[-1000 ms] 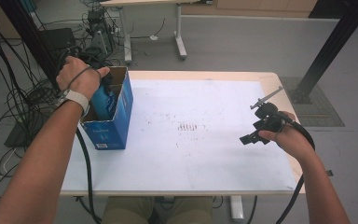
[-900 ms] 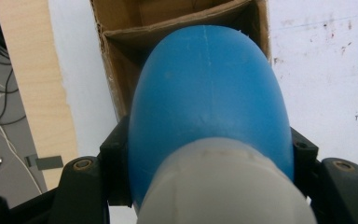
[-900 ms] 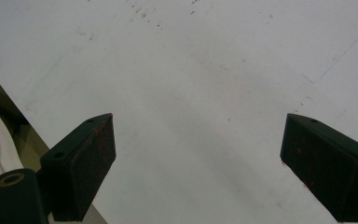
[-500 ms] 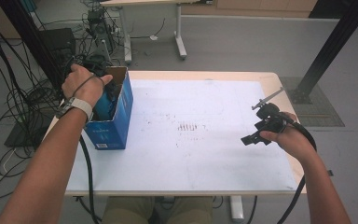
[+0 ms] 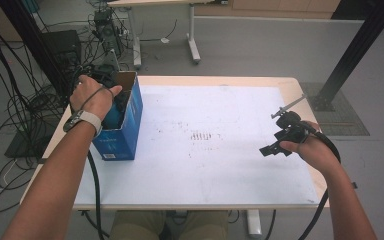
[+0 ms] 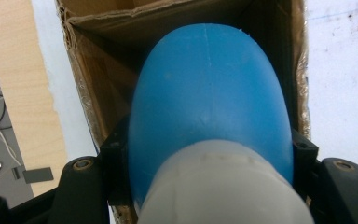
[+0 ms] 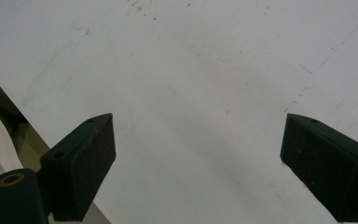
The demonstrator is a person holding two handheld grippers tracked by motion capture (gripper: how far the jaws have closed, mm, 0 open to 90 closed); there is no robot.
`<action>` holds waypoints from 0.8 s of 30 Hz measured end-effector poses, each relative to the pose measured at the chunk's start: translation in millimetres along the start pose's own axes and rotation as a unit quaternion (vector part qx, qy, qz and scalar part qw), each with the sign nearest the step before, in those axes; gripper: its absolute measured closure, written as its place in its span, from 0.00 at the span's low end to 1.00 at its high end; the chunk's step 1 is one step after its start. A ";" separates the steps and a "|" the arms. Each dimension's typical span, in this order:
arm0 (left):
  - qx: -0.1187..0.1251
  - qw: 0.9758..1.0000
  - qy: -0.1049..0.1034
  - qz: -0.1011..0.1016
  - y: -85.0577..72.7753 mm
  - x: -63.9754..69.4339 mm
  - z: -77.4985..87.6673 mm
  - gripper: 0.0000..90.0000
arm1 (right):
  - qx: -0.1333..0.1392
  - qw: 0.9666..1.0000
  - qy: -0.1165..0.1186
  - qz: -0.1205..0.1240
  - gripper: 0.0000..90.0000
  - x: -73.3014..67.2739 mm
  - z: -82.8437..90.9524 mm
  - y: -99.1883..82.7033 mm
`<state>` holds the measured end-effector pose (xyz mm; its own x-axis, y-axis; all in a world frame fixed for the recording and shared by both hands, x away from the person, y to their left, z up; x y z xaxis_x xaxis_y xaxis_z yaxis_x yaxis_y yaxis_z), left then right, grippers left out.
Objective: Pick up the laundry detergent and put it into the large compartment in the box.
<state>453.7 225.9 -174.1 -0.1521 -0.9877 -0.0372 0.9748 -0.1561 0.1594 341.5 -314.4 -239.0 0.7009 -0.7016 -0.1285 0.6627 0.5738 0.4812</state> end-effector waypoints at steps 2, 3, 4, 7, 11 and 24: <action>-0.002 1.000 -0.001 -0.001 0.1 -0.5 -1.7 0.42 | -0.001 1.000 -0.001 0.001 0.11 0.1 -0.3 0.3; -0.002 1.000 -0.001 -0.001 0.1 -0.6 -2.7 0.42 | 0.000 1.000 0.000 0.001 0.11 0.2 -0.5 0.4; -0.001 1.000 -0.002 -0.001 -0.3 -0.8 -3.7 0.42 | -0.001 1.000 0.000 0.000 0.11 0.3 -0.8 0.7; -0.004 1.000 0.002 -0.004 0.0 0.6 -6.3 0.42 | -0.002 1.000 0.001 0.000 0.11 0.0 -1.9 1.7; -0.006 1.000 0.001 -0.006 -0.5 0.4 -10.7 0.42 | -0.002 1.000 0.002 0.001 0.11 -0.7 -3.0 3.6; -0.017 1.000 -0.002 -0.008 0.1 0.8 -27.0 0.42 | -0.003 1.000 0.000 -0.001 0.11 0.0 -1.8 2.1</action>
<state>458.1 225.4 -200.7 -0.1691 -0.9850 -0.0350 0.9770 -0.1722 0.1261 343.4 -312.4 -239.5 0.7004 -0.7019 -0.1298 0.6648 0.5753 0.4765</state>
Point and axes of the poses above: each handheld gripper's, and its own axes: z roughly backward along the jaws, y roughly out of its top, x roughly to its right, the point moved 5 cm from there along -z, roughly forward along the jaws, and after that the axes turned 3 degrees about x, right-handed, at the moved point
